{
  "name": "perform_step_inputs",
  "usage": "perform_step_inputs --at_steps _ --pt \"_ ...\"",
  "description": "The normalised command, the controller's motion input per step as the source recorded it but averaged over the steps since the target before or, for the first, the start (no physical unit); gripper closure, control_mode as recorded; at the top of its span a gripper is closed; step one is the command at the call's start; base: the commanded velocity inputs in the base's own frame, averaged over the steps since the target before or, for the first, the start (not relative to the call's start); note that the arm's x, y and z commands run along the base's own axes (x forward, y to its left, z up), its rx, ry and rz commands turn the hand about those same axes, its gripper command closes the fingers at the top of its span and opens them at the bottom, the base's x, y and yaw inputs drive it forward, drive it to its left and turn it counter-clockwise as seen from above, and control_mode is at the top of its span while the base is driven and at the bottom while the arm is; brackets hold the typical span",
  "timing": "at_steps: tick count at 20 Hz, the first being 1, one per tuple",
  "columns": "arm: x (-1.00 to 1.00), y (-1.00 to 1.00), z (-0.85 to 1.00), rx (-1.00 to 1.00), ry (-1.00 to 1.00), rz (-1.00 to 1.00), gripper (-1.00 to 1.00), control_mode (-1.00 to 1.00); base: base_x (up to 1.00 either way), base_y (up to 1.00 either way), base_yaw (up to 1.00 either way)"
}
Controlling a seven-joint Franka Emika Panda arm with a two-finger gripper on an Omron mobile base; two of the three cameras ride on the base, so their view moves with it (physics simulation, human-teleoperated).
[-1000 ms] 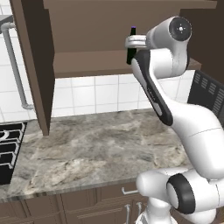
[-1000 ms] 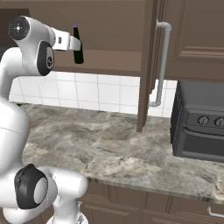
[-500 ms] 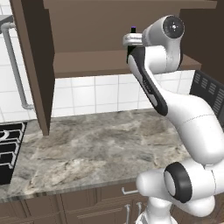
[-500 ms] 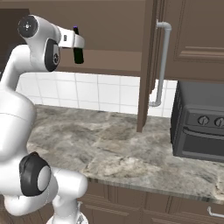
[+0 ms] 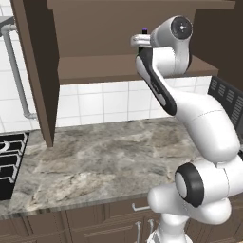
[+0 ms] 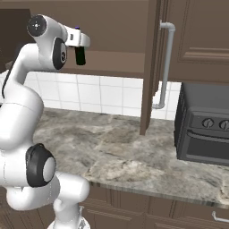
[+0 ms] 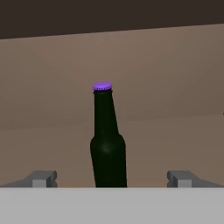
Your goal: Open the cabinet directly in front. Then move the beer and the mug to the dining counter with the candle on it.
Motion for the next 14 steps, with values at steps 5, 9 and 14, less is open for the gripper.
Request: perform_step_inputs --at_steps 5,9,14 --pt "0.3 0.0 0.0 0.0 0.0 0.0 -1.0 -1.0 0.0 0.0 0.0" --pt "0.24 0.0 0.0 0.0 0.0 0.0 -1.0 -1.0 0.0 0.0 0.0" --pt "0.1 0.0 0.0 0.0 0.0 0.0 -1.0 -1.0 0.0 0.0 0.0"
